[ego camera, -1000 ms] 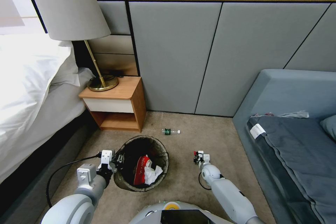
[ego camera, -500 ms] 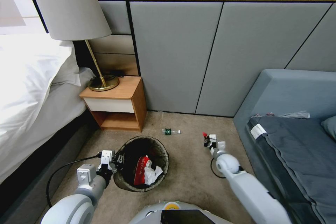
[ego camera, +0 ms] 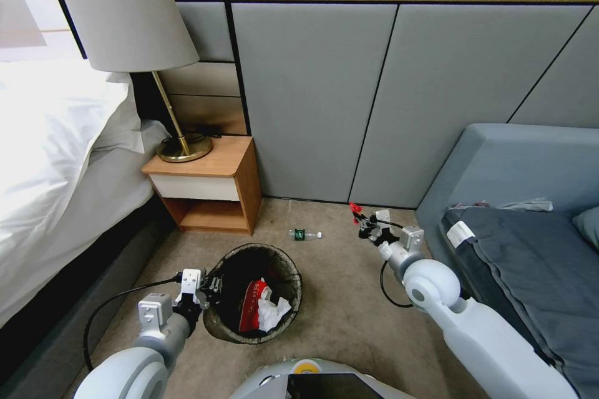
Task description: Pick up the trash bin, then pick up the garbage from the floor and place it into the trash bin.
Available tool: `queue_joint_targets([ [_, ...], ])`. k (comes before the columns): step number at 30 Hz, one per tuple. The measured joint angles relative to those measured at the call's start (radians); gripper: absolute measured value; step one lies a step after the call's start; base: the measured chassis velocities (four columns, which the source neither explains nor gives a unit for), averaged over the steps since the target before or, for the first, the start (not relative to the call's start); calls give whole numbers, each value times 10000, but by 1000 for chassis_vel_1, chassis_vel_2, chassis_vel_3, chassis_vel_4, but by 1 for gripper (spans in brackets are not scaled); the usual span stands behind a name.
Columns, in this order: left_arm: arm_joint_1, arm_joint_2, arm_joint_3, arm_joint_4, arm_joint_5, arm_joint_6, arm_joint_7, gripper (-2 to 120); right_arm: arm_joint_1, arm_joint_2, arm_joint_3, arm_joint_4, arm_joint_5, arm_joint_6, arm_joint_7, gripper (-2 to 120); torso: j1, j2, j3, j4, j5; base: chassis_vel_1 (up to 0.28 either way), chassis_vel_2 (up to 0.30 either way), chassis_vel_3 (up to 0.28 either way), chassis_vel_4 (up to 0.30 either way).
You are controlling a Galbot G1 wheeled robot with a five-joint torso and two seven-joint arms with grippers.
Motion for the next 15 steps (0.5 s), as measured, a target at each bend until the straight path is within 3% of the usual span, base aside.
queue_joint_targets([
  [4,1,55,-2,0,3,2,0,6,446,-216,-436,365,247,-110,-228,0,0,0,0,3,-2,0,0,0,0],
  [15,-83,186,107,0,12,11,11,6,1371,-1039,-1233,1285,426,-292,-2378,0,0,0,0,0,-1,0,0,0,0],
])
